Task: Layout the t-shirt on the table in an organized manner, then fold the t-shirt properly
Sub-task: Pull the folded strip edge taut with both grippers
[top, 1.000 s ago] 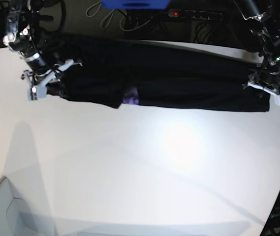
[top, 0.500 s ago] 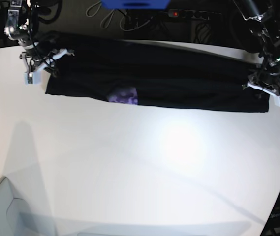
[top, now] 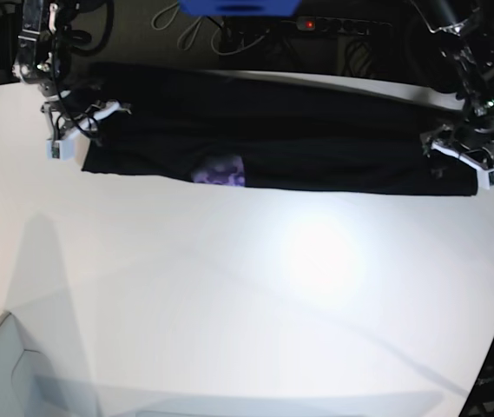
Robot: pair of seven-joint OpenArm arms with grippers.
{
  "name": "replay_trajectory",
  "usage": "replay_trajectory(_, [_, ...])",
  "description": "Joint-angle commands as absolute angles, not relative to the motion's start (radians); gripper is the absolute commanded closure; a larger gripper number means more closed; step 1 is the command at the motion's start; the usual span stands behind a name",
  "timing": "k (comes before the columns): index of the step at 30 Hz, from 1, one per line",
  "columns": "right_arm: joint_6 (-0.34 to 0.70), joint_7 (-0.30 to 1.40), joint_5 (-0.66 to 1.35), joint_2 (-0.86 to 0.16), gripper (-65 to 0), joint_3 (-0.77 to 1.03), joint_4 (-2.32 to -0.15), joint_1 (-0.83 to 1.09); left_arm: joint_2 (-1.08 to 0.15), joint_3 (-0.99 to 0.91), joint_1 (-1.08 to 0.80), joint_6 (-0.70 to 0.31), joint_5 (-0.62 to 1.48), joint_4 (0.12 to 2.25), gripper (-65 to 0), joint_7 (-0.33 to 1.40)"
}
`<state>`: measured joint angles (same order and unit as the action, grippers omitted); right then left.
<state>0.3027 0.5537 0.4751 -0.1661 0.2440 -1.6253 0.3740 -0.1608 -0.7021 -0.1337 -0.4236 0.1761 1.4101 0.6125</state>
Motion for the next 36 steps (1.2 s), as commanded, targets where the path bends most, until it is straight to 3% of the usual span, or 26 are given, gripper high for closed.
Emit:
replay_trajectory(1, [0.303, 0.545, 0.467, -0.177, 0.0, 0.248, -1.623, 0.366, -0.176, -0.722, -0.124, -0.453, 0.186, 1.443, -56.6, 0.59])
replay_trajectory(6, [0.303, 0.545, 0.467, -0.194, 0.0, 0.248, -1.55, 0.329, -0.176, -0.8, -0.114, -0.509, 0.18, 1.451, -56.8, 0.59])
replay_trajectory(27, [0.303, 0.547, 0.467, -0.199, 0.0, 0.246, -1.54, 0.306, -0.211, -0.819, -0.114, -0.512, 0.179, 1.262, -56.0, 0.582])
replay_trajectory(29, [0.303, 0.547, 0.467, -0.199, 0.0, 0.246, -1.54, 0.306, -0.214, -0.789, -0.114, -0.512, 0.182, 1.257, -51.2, 0.581])
replay_trajectory(36, [0.303, 0.556, 0.467, -0.199, 0.0, 0.246, -1.54, 0.292, -0.219, -0.759, -0.07, -0.512, 0.177, 1.136, -13.8, 0.579])
